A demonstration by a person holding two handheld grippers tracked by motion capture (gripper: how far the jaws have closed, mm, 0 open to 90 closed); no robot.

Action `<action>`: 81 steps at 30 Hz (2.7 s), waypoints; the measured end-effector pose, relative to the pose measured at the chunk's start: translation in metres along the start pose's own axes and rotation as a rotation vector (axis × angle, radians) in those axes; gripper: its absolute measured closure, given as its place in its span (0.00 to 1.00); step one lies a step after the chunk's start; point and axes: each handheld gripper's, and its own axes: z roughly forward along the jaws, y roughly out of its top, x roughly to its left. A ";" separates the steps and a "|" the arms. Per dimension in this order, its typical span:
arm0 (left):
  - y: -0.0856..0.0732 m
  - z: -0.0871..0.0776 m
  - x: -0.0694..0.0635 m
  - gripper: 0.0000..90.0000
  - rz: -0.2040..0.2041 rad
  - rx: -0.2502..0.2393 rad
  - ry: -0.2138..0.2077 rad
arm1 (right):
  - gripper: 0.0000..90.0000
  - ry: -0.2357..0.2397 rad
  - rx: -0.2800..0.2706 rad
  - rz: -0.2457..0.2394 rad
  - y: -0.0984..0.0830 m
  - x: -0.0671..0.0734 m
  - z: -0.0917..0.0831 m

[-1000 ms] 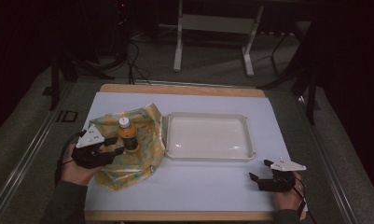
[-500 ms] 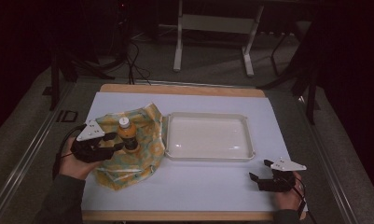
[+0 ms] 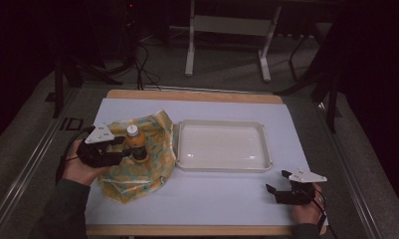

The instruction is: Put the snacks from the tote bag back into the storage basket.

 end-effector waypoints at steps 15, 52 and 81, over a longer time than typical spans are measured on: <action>0.007 0.004 0.006 0.55 0.023 0.039 -0.002 | 0.17 0.000 0.003 -0.004 0.000 0.001 0.000; 0.032 0.009 0.028 0.56 0.066 0.144 -0.029 | 0.17 -0.003 0.006 -0.011 0.000 0.001 0.001; 0.058 0.033 0.035 0.57 0.122 0.275 -0.083 | 0.17 0.002 0.011 -0.005 0.000 0.001 0.001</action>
